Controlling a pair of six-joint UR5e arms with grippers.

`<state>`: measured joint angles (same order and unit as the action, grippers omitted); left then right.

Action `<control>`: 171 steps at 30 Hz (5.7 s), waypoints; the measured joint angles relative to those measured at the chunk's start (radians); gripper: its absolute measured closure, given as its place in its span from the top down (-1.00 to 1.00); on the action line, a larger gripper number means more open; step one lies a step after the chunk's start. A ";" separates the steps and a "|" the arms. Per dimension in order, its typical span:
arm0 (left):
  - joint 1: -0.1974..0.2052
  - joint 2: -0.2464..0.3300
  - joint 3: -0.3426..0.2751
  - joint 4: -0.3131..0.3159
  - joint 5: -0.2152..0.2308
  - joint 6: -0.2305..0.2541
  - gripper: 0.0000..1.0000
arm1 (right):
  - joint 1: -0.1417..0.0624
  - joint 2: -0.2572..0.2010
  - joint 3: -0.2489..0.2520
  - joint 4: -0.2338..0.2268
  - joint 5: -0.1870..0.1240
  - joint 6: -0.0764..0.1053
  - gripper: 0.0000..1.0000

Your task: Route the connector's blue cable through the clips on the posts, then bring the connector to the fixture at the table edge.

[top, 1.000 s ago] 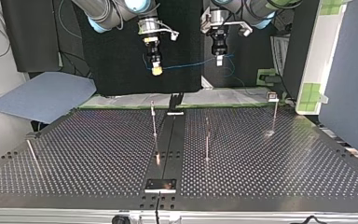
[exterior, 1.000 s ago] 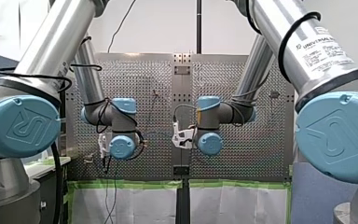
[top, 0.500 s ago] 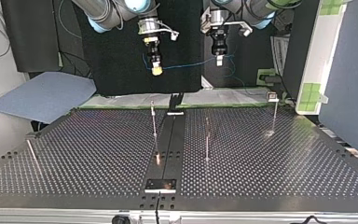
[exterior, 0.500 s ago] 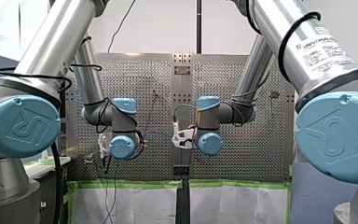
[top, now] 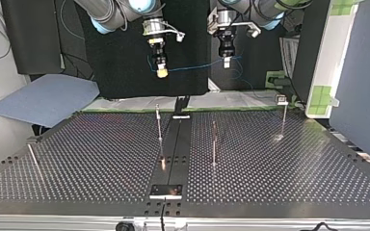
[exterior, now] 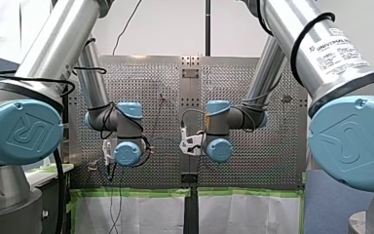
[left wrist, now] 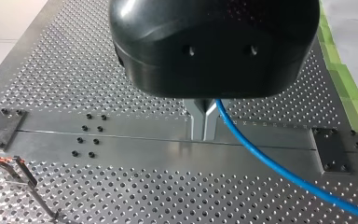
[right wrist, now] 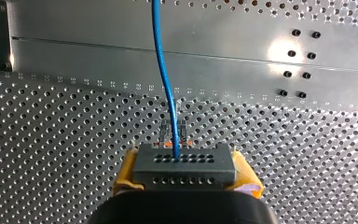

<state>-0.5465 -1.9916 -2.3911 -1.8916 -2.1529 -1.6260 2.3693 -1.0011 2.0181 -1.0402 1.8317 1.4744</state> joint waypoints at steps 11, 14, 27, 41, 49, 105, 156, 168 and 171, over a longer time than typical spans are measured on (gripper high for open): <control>0.000 0.000 0.000 0.000 0.000 0.000 -0.98 | 0.000 0.000 0.000 0.000 0.000 0.000 -1.00; 0.000 0.000 0.000 0.000 0.000 0.000 -0.98 | 0.000 0.000 0.000 0.000 0.000 0.000 -1.00; 0.001 0.000 0.000 0.000 0.000 0.000 -0.94 | 0.000 0.000 0.000 0.000 0.000 0.000 -1.00; 0.030 -0.080 -0.029 0.002 -0.002 0.000 -0.94 | 0.004 0.054 -0.001 0.054 0.012 -0.004 -1.00; 0.031 -0.093 -0.029 0.002 -0.002 0.000 -0.94 | 0.005 0.104 -0.001 0.099 0.012 -0.005 -1.00; 0.078 0.233 0.082 -0.235 0.037 -0.011 -0.79 | -0.019 -0.083 -0.113 0.330 -0.101 0.106 -1.00; 0.212 0.159 0.342 -0.342 0.166 -0.067 -0.74 | -0.185 -0.168 -0.305 0.413 -0.230 0.131 -1.00; 0.232 0.159 0.381 -0.380 0.195 -0.066 -0.74 | -0.211 -0.161 -0.342 0.422 -0.268 0.134 -1.00; 0.235 0.159 0.384 -0.390 0.191 -0.067 -0.74 | -0.211 -0.160 -0.344 0.423 -0.278 0.133 -1.00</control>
<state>-0.3117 -1.8325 -2.0070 -2.2818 -1.9616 -1.6931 2.1584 -1.1611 1.6742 -0.6173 1.5541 1.6078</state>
